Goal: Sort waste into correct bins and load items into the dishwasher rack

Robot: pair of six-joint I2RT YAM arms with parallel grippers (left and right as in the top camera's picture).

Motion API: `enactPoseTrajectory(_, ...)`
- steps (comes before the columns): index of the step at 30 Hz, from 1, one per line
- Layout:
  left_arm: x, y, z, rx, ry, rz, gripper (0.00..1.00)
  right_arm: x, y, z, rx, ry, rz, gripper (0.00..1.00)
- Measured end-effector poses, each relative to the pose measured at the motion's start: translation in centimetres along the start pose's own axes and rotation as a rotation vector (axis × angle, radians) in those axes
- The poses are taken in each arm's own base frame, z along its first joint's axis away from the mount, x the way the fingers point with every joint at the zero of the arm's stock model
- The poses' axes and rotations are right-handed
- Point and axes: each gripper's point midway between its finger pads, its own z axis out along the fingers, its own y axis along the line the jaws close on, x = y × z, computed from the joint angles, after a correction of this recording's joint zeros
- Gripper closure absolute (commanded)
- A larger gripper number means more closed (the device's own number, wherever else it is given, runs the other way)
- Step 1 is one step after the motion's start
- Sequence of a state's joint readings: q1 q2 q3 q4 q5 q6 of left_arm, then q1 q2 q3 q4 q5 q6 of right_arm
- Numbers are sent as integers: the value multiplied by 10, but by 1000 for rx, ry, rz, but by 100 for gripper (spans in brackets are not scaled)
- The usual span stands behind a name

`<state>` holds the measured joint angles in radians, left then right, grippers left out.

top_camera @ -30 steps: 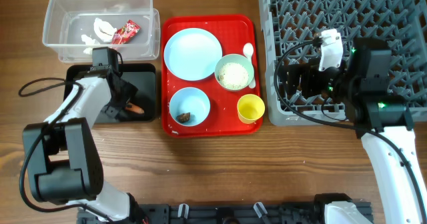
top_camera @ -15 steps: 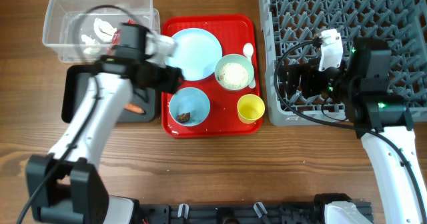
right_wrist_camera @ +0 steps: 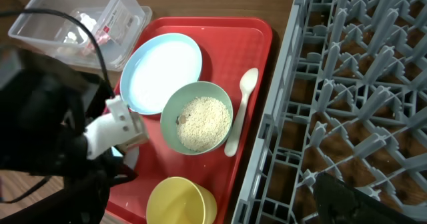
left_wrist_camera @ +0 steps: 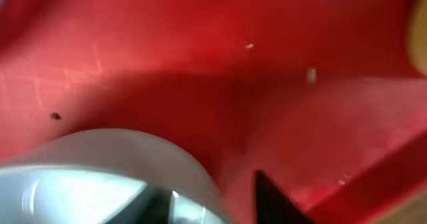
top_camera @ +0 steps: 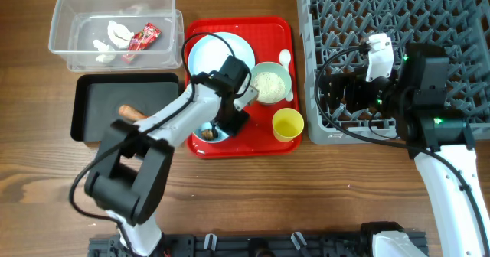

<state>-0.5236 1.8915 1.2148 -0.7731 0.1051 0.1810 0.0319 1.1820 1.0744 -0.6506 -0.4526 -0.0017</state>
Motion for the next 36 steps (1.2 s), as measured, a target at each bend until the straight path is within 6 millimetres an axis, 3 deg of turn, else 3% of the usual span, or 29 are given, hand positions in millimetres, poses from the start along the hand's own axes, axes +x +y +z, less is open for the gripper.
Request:
enactPoseTrajectory(1, 1, 2, 3, -9, 7, -20, 96, 0, 0, 0, 0, 0, 0, 0)
enactPoseTrajectory(7, -5, 13, -1, -72, -12, -50, 96, 0, 0, 0, 0, 0, 1, 0)
enactPoseTrajectory(10, -10, 5, -18, -28, -38, -62, 96, 1, 0, 0, 0, 2, 10, 0)
enactPoseTrajectory(12, -16, 2, -44, 14, -97, -119, 96, 1, 0, 0, 0, 4, 18, 0)
enactPoseTrajectory(15, -20, 36, -103, 68, -252, -286, 96, 1, 0, 0, 0, 4, 25, 0)
enactPoseTrajectory(17, -10, 78, -135, 125, -341, -435, 96, 1, 0, 0, 0, 4, 25, 0)
enactPoseTrajectory(20, 21, 138, -150, 294, -428, -624, 96, 1, 0, 0, 0, 4, 25, 0)
enactPoseTrajectory(22, 37, 153, -155, 458, -494, -670, 96, 1, 0, 0, 0, 4, 25, 0)
enactPoseTrajectory(28, 72, 209, -188, 862, -942, -728, 96, 1, 0, 0, 0, 4, 25, 0)
enactPoseTrajectory(36, 74, 217, -185, 1010, -1013, -782, 96, 1, 0, 0, 0, 4, 25, 0)
